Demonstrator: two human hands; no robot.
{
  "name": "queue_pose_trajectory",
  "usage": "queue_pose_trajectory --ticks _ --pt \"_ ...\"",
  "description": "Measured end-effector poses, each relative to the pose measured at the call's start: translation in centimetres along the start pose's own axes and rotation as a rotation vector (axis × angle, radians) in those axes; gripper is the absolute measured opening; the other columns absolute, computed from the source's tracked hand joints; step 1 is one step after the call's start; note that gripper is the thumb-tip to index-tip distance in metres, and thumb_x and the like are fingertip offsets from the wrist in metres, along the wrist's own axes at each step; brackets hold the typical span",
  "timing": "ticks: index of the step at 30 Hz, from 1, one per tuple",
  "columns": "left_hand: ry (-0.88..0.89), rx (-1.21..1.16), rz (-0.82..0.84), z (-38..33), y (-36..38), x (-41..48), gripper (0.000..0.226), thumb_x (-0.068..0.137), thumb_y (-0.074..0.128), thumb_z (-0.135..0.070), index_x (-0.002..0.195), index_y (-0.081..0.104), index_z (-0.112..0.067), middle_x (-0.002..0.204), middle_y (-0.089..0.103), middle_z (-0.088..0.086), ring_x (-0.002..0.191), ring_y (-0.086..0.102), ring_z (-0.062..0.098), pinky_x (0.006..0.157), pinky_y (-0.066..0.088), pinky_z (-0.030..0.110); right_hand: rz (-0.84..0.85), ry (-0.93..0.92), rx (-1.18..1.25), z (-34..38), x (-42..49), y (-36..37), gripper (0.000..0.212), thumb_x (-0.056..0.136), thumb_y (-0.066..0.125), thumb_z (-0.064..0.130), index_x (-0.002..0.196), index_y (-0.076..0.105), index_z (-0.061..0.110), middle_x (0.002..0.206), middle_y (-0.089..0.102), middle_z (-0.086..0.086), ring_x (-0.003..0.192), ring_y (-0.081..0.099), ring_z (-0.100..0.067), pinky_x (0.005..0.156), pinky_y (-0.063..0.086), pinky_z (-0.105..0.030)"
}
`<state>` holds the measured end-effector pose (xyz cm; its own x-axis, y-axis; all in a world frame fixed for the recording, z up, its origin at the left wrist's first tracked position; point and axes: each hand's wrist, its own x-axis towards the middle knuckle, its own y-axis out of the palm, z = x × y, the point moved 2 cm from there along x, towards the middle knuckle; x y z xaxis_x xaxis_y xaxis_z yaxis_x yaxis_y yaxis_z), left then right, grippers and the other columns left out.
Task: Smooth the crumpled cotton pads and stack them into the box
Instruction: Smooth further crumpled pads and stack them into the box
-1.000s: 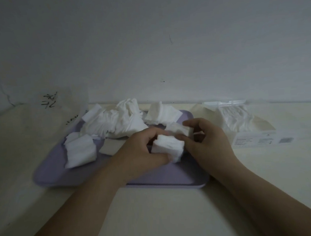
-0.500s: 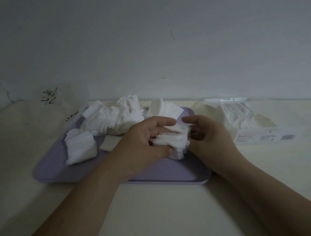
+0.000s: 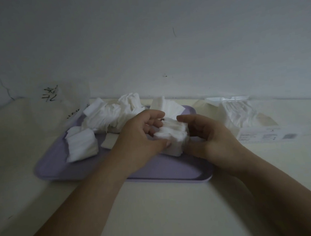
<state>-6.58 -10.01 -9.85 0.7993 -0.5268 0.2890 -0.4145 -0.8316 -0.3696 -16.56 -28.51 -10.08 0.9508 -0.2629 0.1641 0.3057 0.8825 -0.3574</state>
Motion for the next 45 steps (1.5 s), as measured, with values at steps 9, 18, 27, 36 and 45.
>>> queue_pose_trajectory --ticks 9,18,27,36,45 --pt "-0.113 0.014 0.044 0.5 0.0 -0.1 0.066 0.052 0.096 -0.027 0.110 0.067 -0.037 0.103 0.074 -0.004 0.066 0.061 0.000 0.077 0.058 0.028 -0.061 -0.077 -0.277 0.7 -0.3 0.6 0.059 0.084 0.065 0.023 0.141 0.056 0.037 0.126 0.070 0.010 0.123 0.063 -0.005 0.109 0.047 -0.028" --pt "-0.182 -0.076 0.167 0.1 0.5 -0.3 0.090 0.038 0.094 -0.038 0.120 0.059 -0.050 0.085 0.059 -0.001 0.067 0.061 0.016 0.065 0.057 0.036 0.040 0.136 0.107 1.5 -0.3 1.6 0.099 0.054 0.079 0.028 0.148 0.048 0.032 0.130 0.062 0.012 0.121 0.064 -0.007 0.099 0.053 -0.029" --pt "-0.161 -0.028 0.146 0.0 0.6 -0.2 0.081 0.056 0.099 -0.021 0.123 0.055 -0.034 0.113 0.068 -0.011 0.069 0.068 -0.001 0.063 0.058 0.026 -0.161 0.173 0.212 1.6 1.2 3.4 0.041 0.082 0.065 0.053 0.121 0.064 0.037 0.131 0.069 0.010 0.121 0.066 -0.011 0.108 0.053 -0.046" --pt "-0.131 -0.016 0.227 -0.4 1.5 0.3 0.061 0.067 0.091 -0.009 0.119 0.064 -0.027 0.093 0.077 0.003 0.074 0.076 0.020 0.067 0.066 0.043 -0.122 0.169 0.282 1.0 1.4 4.2 0.040 0.104 0.054 0.017 0.143 0.055 0.027 0.127 0.065 0.005 0.103 0.076 -0.018 0.084 0.065 -0.047" --pt "-0.081 0.058 0.268 -0.8 1.2 0.5 0.050 0.069 0.090 -0.012 0.113 0.069 -0.025 0.086 0.076 0.008 0.076 0.076 0.030 0.062 0.064 0.048 -0.082 0.210 0.424 1.0 1.2 4.1 0.045 0.099 0.049 0.006 0.141 0.057 0.022 0.126 0.067 -0.001 0.096 0.077 -0.025 0.074 0.064 -0.053"
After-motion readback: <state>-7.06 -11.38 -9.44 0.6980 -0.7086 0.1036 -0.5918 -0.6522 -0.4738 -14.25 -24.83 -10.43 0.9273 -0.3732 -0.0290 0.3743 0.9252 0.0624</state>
